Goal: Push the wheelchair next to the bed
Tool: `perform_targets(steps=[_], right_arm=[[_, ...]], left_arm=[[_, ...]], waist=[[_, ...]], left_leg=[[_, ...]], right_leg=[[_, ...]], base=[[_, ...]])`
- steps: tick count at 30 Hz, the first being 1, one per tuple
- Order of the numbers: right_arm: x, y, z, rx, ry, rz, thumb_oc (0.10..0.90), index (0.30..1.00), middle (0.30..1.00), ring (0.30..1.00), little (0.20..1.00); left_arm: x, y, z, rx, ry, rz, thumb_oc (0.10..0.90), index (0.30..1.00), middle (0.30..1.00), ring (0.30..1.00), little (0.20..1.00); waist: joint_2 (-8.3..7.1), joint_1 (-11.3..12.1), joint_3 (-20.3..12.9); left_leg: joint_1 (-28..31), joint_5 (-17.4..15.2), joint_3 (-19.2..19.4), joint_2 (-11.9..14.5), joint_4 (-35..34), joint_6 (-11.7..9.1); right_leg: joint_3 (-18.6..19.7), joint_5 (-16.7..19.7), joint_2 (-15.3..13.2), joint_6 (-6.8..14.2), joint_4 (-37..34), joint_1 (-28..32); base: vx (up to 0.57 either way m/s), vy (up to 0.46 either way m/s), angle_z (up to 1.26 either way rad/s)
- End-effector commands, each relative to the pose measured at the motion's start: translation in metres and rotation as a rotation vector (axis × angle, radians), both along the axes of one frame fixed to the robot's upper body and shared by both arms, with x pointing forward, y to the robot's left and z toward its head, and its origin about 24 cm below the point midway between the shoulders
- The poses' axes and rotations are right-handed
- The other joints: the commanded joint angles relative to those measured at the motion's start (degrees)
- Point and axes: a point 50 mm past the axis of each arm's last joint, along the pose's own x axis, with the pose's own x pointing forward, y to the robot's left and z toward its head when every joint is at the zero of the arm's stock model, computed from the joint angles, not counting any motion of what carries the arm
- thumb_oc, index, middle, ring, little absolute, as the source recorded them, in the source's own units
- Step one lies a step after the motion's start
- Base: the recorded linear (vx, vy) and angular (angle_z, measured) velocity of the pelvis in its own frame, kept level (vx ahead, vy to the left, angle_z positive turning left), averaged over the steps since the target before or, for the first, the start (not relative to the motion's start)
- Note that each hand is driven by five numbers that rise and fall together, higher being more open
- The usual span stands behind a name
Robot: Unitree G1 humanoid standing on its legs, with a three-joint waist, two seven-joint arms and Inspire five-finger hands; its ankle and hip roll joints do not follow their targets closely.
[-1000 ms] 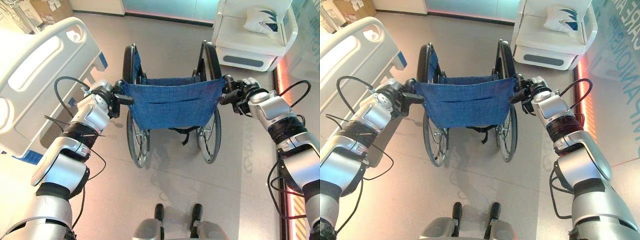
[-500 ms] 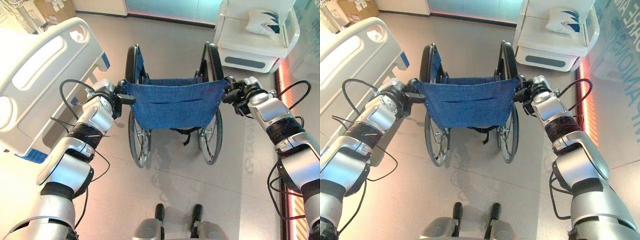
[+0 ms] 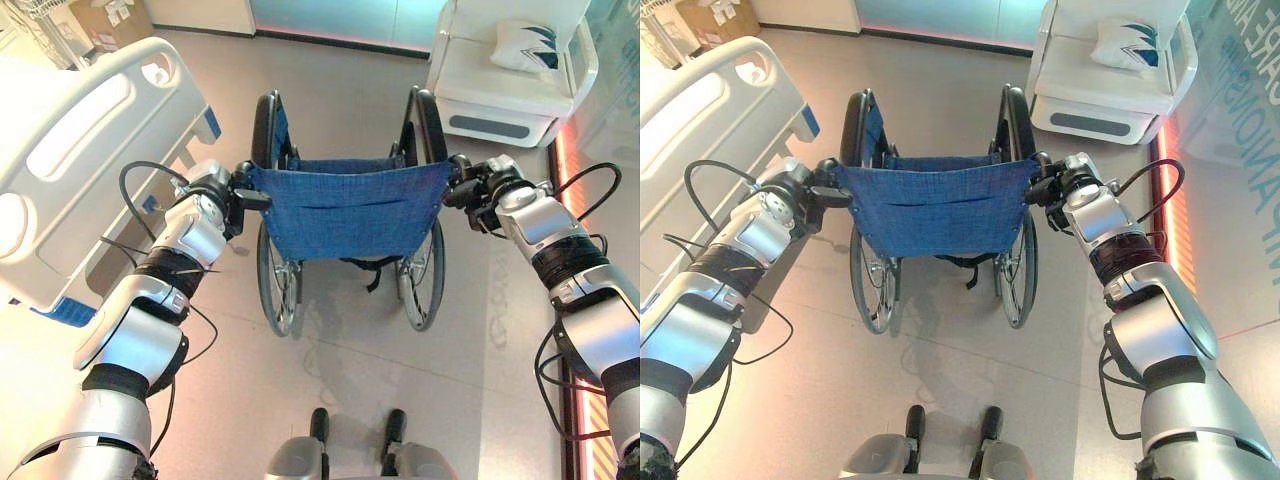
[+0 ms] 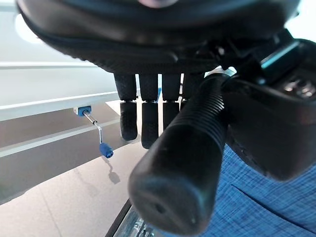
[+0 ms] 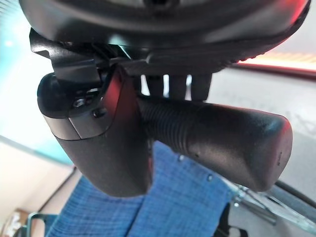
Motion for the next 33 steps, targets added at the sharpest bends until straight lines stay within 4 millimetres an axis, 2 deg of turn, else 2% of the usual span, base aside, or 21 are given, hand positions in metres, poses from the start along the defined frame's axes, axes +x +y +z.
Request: perform_targets(steps=[1,5,7,9,10,12,13,16,18,20,21,23,27,28,29,31,32,33], right_arm=[[0.005,0.007,0.05,-0.116,-0.211,0.137,0.4,0.3,0.3,0.3,0.3],[0.005,0.005,0.045,-0.121,-0.196,0.124,0.4,0.3,0.3,0.3,0.3],[0.006,0.005,0.04,-0.108,-0.188,0.116,0.4,0.3,0.3,0.3,0.3],[0.005,-0.001,0.035,-0.111,-0.187,0.099,0.4,0.3,0.3,0.3,0.3],[0.004,-0.003,0.033,-0.111,-0.186,0.093,0.4,0.3,0.3,0.3,0.3],[0.002,-0.009,0.025,-0.113,-0.182,0.077,0.4,0.3,0.3,0.3,0.3],[0.001,-0.011,0.021,-0.116,-0.173,0.079,0.4,0.3,0.3,0.3,0.3],[-0.003,-0.01,0.013,-0.134,-0.156,0.091,0.4,0.3,0.3,0.3,0.3],[-0.005,-0.008,0.017,-0.143,-0.161,0.101,0.4,0.3,0.3,0.3,0.3],[-0.006,-0.013,0.025,-0.16,-0.164,0.104,0.4,0.3,0.3,0.3,0.3],[-0.006,-0.015,0.031,-0.175,-0.173,0.098,0.4,0.3,0.3,0.3,0.3],[-0.005,-0.019,0.04,-0.187,-0.183,0.082,0.4,0.3,0.3,0.3,0.3],[-0.005,-0.02,0.033,-0.149,-0.144,0.084,0.4,0.3,0.3,0.3,0.3],[-0.007,-0.021,0.024,-0.124,-0.125,0.085,0.4,0.3,0.3,0.3,0.3],[-0.008,-0.021,0.021,-0.118,-0.12,0.086,0.4,0.3,0.3,0.3,0.3],[-0.011,-0.021,0.009,-0.1,-0.103,0.079,0.4,0.3,0.3,0.3,0.3],[-0.011,-0.021,0.007,-0.096,-0.1,0.078,0.4,0.3,0.3,0.3,0.3],[-0.013,-0.022,0.002,-0.091,-0.094,0.077,0.4,0.3,0.3,0.3,0.3]], left_arm=[[-0.003,-0.013,-0.029,-0.028,-0.029,-0.128,0.4,0.3,0.3,0.3,0.3],[-0.002,-0.017,-0.023,-0.087,-0.118,-0.139,0.4,0.3,0.3,0.3,0.3],[-0.002,-0.018,-0.017,-0.108,-0.177,-0.15,0.4,0.3,0.3,0.3,0.3],[-0.002,-0.019,-0.014,-0.118,-0.202,-0.167,0.4,0.3,0.3,0.3,0.3],[-0.002,-0.019,-0.014,-0.118,-0.205,-0.172,0.4,0.3,0.3,0.3,0.3],[-0.003,-0.023,-0.017,-0.121,-0.203,-0.183,0.4,0.3,0.3,0.3,0.3],[-0.004,-0.024,-0.02,-0.123,-0.197,-0.182,0.4,0.3,0.3,0.3,0.3],[-0.009,-0.03,-0.029,-0.141,-0.184,-0.185,0.4,0.3,0.3,0.3,0.3],[-0.01,-0.034,-0.027,-0.151,-0.188,-0.191,0.4,0.3,0.3,0.3,0.3],[-0.009,-0.037,-0.022,-0.17,-0.198,-0.197,0.4,0.3,0.3,0.3,0.3],[-0.008,-0.038,-0.018,-0.175,-0.211,-0.201,0.4,0.3,0.3,0.3,0.3],[-0.006,-0.038,-0.015,-0.18,-0.22,-0.21,0.4,0.3,0.3,0.3,0.3],[-0.008,-0.032,-0.022,-0.2,-0.195,-0.209,0.4,0.3,0.3,0.3,0.3],[-0.01,-0.031,-0.028,-0.207,-0.185,-0.215,0.4,0.3,0.3,0.3,0.3],[-0.011,-0.032,-0.029,-0.21,-0.183,-0.216,0.4,0.3,0.3,0.3,0.3],[-0.012,-0.036,-0.034,-0.226,-0.185,-0.233,0.4,0.3,0.3,0.3,0.3],[-0.012,-0.036,-0.035,-0.227,-0.186,-0.234,0.4,0.3,0.3,0.3,0.3],[-0.013,-0.038,-0.038,-0.233,-0.188,-0.237,0.4,0.3,0.3,0.3,0.3]], waist=[[-1.46,0.88,0.37],[-0.66,0.94,0.98],[0.35,1.41,1.12],[1.06,1.39,1.18],[1.1,1.33,1.23],[1.79,0.62,2.28],[1.87,-0.03,2.97],[1.0,-2.7,4.87],[0.19,-4.16,5.45],[-0.63,-5.79,5.21],[-0.68,-6.37,4.91],[-0.76,-6.83,4.0],[-1.18,-6.58,2.23],[-1.51,-6.95,1.05],[-1.48,-7.06,0.77],[-1.32,-8.11,-0.79],[-1.49,-8.33,-1.15],[-1.37,-8.56,-1.67]], left_leg=[[-4.08,-6.93,2.23,-2.09,6.67,0.81],[-4.96,-7.69,2.73,-2.52,7.45,1.72],[-6.06,-7.73,3.01,-2.71,7.73,2.77],[-6.07,-7.37,3.54,-2.72,6.98,3.46],[-5.96,-7.34,3.61,-2.82,6.78,3.56],[-5.09,-7.1,3.92,-2.6,6.48,4.1],[-4.34,-7.65,3.81,-2.65,6.79,4.35],[-0.78,-10.19,2.34,-4.0,8.08,4.29],[1.23,-12.11,1.33,-4.97,8.19,4.01],[2.47,-13.23,-0.98,-6.18,7.58,3.9],[2.66,-13.89,-2.33,-6.44,7.62,3.88],[2.08,-14.81,-3.44,-6.21,8.39,3.6],[3.08,-14.7,-2.83,-1.44,10.87,1.03],[5.43,-13.32,-2.19,1.76,10.97,-0.55],[5.91,-12.56,-2.0,2.59,11.03,-0.91],[8.48,-7.58,0.48,6.99,12.93,-2.76],[8.71,-6.55,0.91,7.39,13.13,-3.0],[9.36,-4.37,1.7,8.91,14.56,-3.74]], right_leg=[[0.37,-8.48,-0.91,-0.18,9.6,-1.86],[1.32,-9.48,-2.06,0.18,13.06,-3.9],[2.16,-11.43,-3.09,0.1,19.78,-5.65],[3.18,-9.13,-4.41,0.57,29.46,-7.69],[3.43,-8.44,-4.66,0.72,30.87,-8.23],[4.23,-4.81,-5.42,1.31,40.72,-12.12],[4.97,-2.66,-5.93,1.83,42.63,-14.86],[4.92,1.59,-5.77,2.4,34.37,-20.65],[4.29,3.54,-5.75,3.12,24.67,-21.65],[6.74,5.79,-5.28,4.16,14.25,-21.33],[8.51,5.88,-4.54,4.17,12.07,-21.17],[9.36,4.3,-3.82,3.79,11.23,-20.58],[8.0,-0.33,-3.47,2.53,15.45,-19.33],[6.23,-1.5,-3.26,1.81,15.76,-18.42],[5.8,-1.81,-3.1,1.55,15.72,-18.14],[3.28,-4.23,-1.88,-0.36,15.88,-16.88],[2.74,-4.32,-2.0,-0.61,15.74,-16.85],[1.73,-5.4,-1.56,-1.39,16.15,-16.51]], base=[[0.02,0.112,-0.01],[0.02,0.161,-0.03],[0.06,0.266,-0.14],[0.08,0.22,-0.22],[0.11,0.2,-0.18],[0.18,0.184,-0.21],[0.25,0.119,-0.07],[0.41,-0.017,0.06],[0.4,-0.177,0.09],[0.34,-0.256,0.42],[0.27,-0.295,0.67],[0.23,-0.287,0.64],[0.34,-0.334,0.43],[0.37,-0.339,0.22],[0.43,-0.39,0.17],[0.3,-0.292,0.18],[0.25,-0.235,0.31],[0.28,-0.234,0.31]])
